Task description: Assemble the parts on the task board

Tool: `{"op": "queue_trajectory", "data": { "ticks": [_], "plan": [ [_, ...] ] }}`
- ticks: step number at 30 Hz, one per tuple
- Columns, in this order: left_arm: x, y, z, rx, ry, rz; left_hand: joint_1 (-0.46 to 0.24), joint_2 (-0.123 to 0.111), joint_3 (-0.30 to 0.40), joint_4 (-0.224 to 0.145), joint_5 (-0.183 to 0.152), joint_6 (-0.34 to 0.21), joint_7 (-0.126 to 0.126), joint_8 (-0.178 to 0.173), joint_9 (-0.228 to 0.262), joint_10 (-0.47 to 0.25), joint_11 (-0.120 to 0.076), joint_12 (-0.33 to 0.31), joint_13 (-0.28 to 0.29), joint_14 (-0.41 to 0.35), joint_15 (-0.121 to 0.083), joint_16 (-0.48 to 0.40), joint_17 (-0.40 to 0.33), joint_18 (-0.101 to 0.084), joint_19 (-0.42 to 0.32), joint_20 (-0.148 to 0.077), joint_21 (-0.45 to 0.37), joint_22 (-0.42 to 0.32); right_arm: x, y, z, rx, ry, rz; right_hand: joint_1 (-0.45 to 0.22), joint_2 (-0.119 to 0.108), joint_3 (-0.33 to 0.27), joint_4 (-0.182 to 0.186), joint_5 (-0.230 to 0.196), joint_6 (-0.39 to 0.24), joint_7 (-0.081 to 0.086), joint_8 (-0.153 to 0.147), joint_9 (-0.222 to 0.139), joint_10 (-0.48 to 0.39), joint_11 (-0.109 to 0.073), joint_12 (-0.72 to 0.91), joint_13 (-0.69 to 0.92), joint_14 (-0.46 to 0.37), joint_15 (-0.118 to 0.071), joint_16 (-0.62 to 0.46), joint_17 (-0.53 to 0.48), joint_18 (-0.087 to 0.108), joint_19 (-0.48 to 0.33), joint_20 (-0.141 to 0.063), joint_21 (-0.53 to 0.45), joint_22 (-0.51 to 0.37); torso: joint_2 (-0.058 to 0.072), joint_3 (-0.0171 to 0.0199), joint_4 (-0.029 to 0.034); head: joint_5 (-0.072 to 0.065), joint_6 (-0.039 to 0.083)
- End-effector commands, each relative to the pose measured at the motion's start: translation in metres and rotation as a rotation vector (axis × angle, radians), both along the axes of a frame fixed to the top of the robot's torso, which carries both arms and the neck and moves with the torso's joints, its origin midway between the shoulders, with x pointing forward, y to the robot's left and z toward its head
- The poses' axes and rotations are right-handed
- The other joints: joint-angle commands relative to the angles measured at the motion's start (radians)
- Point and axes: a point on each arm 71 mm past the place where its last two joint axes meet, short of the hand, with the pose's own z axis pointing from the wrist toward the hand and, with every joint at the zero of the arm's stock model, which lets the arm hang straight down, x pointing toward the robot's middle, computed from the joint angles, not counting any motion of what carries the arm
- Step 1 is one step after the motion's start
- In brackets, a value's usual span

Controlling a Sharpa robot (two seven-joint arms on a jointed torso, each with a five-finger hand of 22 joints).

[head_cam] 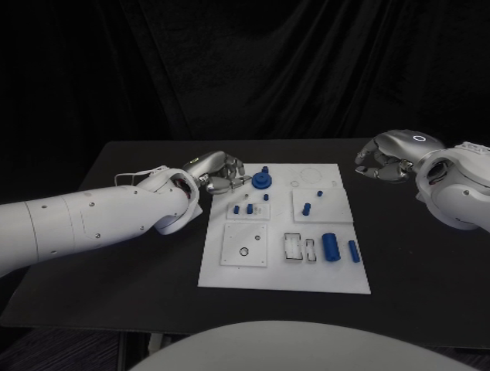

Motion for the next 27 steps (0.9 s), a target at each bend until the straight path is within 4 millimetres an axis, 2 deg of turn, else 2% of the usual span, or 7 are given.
{"op": "queue_trajectory", "data": {
  "ticks": [1, 7, 10, 13, 17, 23, 27],
  "plan": [
    [0.002, -0.014, 0.031, -0.093, -0.206, -0.175, 0.055, 0.003, 0.020, 0.004, 0.010, -0.027, 0.011, -0.008, -0.056, -0.172, 0.021, -0.197, -0.122, -0.212, 0.032, -0.141, -0.123, -0.007, -0.106, 0.021, -0.088, 0.015, -0.001, 0.000, 0.003, 0.022, -0.035, 0.006, 0.000, -0.002, 0.005, 0.002, 0.007, 0.009, 0.000, 0.004, 0.000, 0.088, 0.003, -0.001, 0.249, 0.095, 0.000, 0.002, 0.231, 0.001, 0.018, -0.003, 0.001, 0.199, 0.000, -0.0013, 0.0004, -0.002, 0.000],
    [0.015, -0.030, 0.043, -0.069, -0.154, -0.320, 0.235, -0.005, 0.161, -0.054, 0.016, -0.059, -0.029, -0.009, -0.161, -0.234, 0.003, -0.433, -0.406, -0.126, -0.003, -0.220, -0.279, 0.037, -0.049, 0.025, -0.127, 0.008, 0.000, 0.003, 0.003, 0.029, -0.044, 0.019, 0.000, -0.002, 0.006, 0.002, 0.008, 0.014, -0.001, 0.006, 0.001, 0.089, 0.003, 0.000, 0.251, 0.095, 0.000, 0.003, 0.232, 0.001, 0.019, -0.003, 0.004, 0.200, 0.002, 0.0001, -0.0028, 0.007, 0.000],
    [0.022, -0.039, 0.041, -0.039, -0.118, -0.361, 0.289, -0.058, 0.303, -0.108, 0.038, -0.071, -0.057, -0.009, -0.358, -0.216, -0.003, -0.547, -0.600, 0.035, -0.032, -0.247, -0.365, 0.038, 0.157, 0.024, 0.063, 0.058, 0.000, 0.003, 0.003, 0.030, -0.045, 0.023, 0.000, -0.002, 0.006, 0.002, 0.008, 0.016, -0.001, 0.007, 0.001, 0.091, 0.003, 0.002, 0.252, 0.096, 0.000, 0.004, 0.232, 0.000, 0.020, -0.003, 0.005, 0.200, 0.003, -0.0003, -0.0013, 0.003, 0.000],
    [0.026, -0.046, 0.035, 0.037, -0.113, -0.404, 0.287, -0.052, 0.320, -0.121, 0.014, -0.071, -0.064, -0.010, -0.404, -0.204, -0.016, -0.556, -0.637, 0.122, -0.048, -0.204, -0.364, 0.009, 0.317, 0.012, 0.232, 0.102, 0.000, 0.003, 0.003, 0.028, -0.042, 0.024, 0.000, -0.002, 0.006, 0.002, 0.008, 0.016, -0.001, 0.007, 0.001, 0.091, 0.003, 0.002, 0.252, 0.096, 0.000, 0.004, 0.232, 0.000, 0.020, -0.003, 0.005, 0.200, 0.007, -0.0020, 0.0028, -0.007, 0.000],
    [0.030, -0.056, 0.025, 0.155, -0.118, -0.453, 0.260, -0.067, 0.273, -0.148, -0.185, -0.033, -0.104, -0.006, -0.490, -0.192, -0.064, -0.590, -0.733, 0.215, -0.090, -0.186, -0.402, -0.012, 0.438, -0.028, 0.317, 0.121, 0.000, 0.003, 0.002, 0.025, -0.037, 0.023, 0.000, -0.002, 0.006, 0.002, 0.008, 0.016, -0.001, 0.007, 0.001, 0.091, 0.003, 0.002, 0.252, 0.096, 0.000, 0.004, 0.232, 0.000, 0.020, -0.003, 0.005, 0.200, 0.007, -0.0006, 0.0023, -0.012, 0.000],
    [0.036, -0.065, 0.015, 0.269, -0.168, -0.461, 0.264, -0.080, 0.230, -0.189, -0.237, -0.033, -0.200, -0.009, -0.566, -0.137, -0.079, -0.593, -0.804, 0.365, -0.106, -0.038, -0.292, -0.045, 0.581, -0.044, 0.467, 0.170, 0.000, 0.003, 0.002, 0.019, -0.029, 0.022, 0.000, -0.003, 0.007, 0.002, 0.010, 0.023, -0.002, 0.010, 0.002, 0.090, 0.002, 0.001, 0.251, 0.096, -0.001, 0.003, 0.232, 0.000, 0.020, -0.003, 0.005, 0.200, 0.011, -0.0010, 0.0053, -0.016, 0.000],
    [0.039, -0.069, 0.011, 0.295, -0.182, -0.448, 0.243, -0.102, 0.185, -0.192, -0.212, -0.046, -0.217, -0.011, -0.616, -0.130, -0.077, -0.596, -0.836, 0.395, -0.110, -0.005, -0.274, -0.048, 0.604, -0.052, 0.484, 0.173, 0.001, 0.004, 0.002, 0.018, -0.029, 0.023, 0.000, -0.003, 0.008, 0.002, 0.010, 0.025, -0.003, 0.010, 0.003, 0.090, 0.002, 0.001, 0.251, 0.096, -0.001, 0.004, 0.232, 0.000, 0.020, -0.003, 0.006, 0.200, 0.012, -0.0062, 0.0060, -0.015, 0.000]
  ]
}}
